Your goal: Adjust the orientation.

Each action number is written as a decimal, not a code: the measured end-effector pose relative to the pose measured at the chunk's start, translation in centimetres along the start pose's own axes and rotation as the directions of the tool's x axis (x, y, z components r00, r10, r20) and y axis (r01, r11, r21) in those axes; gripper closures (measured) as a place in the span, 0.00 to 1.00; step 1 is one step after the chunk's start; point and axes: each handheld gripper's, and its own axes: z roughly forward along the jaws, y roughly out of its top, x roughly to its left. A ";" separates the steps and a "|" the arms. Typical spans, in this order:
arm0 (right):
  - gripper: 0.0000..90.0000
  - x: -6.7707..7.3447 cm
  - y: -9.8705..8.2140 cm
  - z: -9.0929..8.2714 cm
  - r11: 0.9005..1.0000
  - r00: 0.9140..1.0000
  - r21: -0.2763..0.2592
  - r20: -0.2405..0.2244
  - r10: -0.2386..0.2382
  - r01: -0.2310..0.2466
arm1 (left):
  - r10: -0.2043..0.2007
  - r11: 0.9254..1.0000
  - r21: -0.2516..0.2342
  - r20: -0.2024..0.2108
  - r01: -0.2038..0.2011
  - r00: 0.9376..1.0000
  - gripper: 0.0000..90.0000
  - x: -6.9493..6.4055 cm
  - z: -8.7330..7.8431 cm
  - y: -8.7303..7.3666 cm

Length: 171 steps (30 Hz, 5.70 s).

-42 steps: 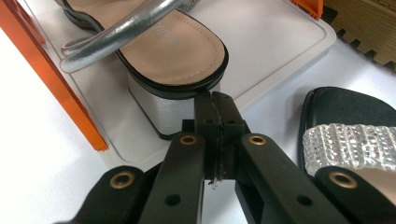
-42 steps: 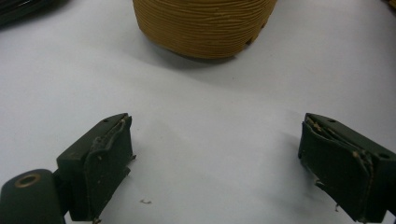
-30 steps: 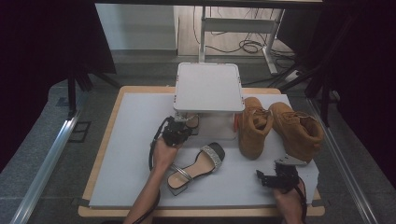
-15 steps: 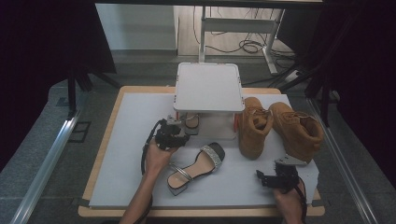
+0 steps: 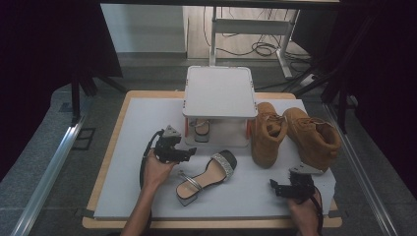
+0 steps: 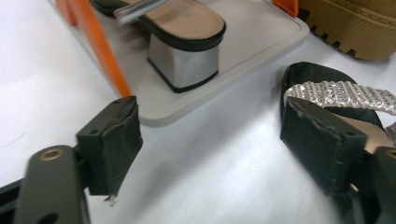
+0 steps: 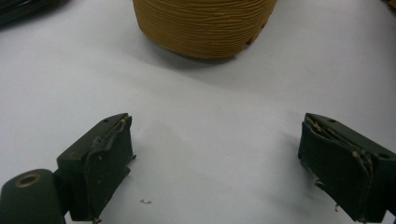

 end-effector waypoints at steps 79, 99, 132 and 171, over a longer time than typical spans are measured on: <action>0.11 0.0 0.0 0.0 1.000 1.000 0.000 0.000 0.000 0.000 | 0.130 0.981 0.117 0.212 -0.157 0.969 0.24 -6.4 -6.8 -9.4; 0.11 0.0 0.0 0.0 1.000 1.000 0.000 0.000 0.000 0.000 | 0.140 0.970 0.169 0.206 -0.176 0.968 0.29 -8.1 -2.9 -7.8; 0.11 0.0 0.0 0.0 1.000 1.000 0.000 0.000 0.000 0.000 | 0.165 0.975 0.129 0.145 -0.184 0.976 0.43 -9.3 -2.6 -6.6; 0.11 0.0 0.0 0.0 1.000 1.000 0.000 -0.001 0.000 0.000 | 0.101 0.995 0.012 0.067 -0.102 0.993 0.44 -9.6 -1.9 -3.2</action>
